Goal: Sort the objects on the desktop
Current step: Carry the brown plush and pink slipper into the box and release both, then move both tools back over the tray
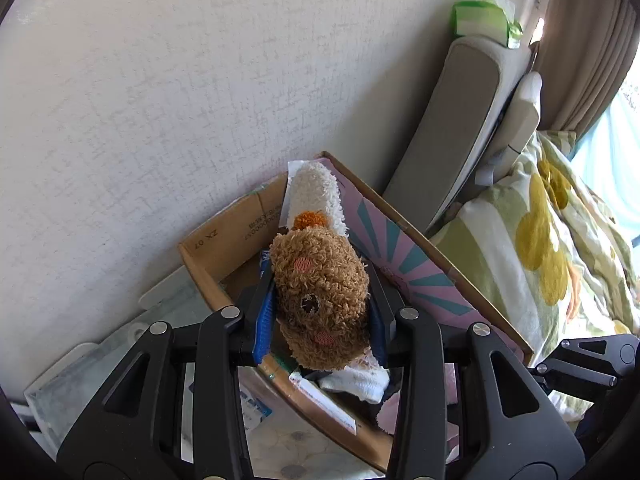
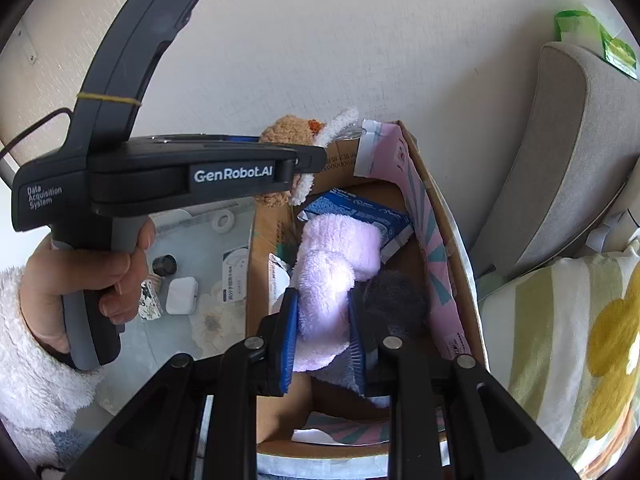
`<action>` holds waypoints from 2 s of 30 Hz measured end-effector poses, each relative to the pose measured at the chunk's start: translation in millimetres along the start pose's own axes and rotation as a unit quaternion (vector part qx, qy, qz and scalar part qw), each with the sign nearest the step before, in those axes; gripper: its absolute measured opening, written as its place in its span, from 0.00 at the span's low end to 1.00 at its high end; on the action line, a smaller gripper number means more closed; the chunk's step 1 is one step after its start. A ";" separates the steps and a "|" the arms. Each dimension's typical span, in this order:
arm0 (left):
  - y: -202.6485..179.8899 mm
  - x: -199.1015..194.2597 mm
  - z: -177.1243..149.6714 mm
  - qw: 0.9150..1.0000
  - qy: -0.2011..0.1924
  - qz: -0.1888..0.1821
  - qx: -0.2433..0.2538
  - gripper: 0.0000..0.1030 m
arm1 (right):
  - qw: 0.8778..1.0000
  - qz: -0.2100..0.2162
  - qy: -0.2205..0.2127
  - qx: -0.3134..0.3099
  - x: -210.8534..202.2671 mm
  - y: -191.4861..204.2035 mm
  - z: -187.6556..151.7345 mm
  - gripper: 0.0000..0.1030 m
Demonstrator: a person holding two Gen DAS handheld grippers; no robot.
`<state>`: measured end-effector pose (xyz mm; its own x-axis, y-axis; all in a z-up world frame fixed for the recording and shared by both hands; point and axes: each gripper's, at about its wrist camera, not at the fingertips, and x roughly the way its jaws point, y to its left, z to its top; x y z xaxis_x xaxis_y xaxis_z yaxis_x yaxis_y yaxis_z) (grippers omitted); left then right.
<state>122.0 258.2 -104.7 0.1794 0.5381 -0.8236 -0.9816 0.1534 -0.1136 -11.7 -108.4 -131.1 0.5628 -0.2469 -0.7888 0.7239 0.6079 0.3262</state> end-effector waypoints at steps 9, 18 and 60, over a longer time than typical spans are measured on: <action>4.4 26.2 8.5 0.999 0.041 -0.009 -0.022 0.48 | 0.999 0.005 0.040 0.014 18.2 -11.6 5.6 0.36; 16.0 35.7 6.1 0.997 0.060 0.004 -0.045 1.00 | 0.999 -0.022 0.046 0.017 23.3 -16.8 6.4 0.68; 154.7 -177.6 -108.9 0.981 -0.089 0.119 -0.124 1.00 | 0.994 -0.023 0.015 -0.102 13.1 100.5 24.5 0.68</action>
<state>-68.8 96.1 -36.6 -0.0705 0.6743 -0.7351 -0.9787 -0.1893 -0.0798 78.2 -69.0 -95.9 0.5156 -0.2573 -0.8173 0.6517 0.7370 0.1791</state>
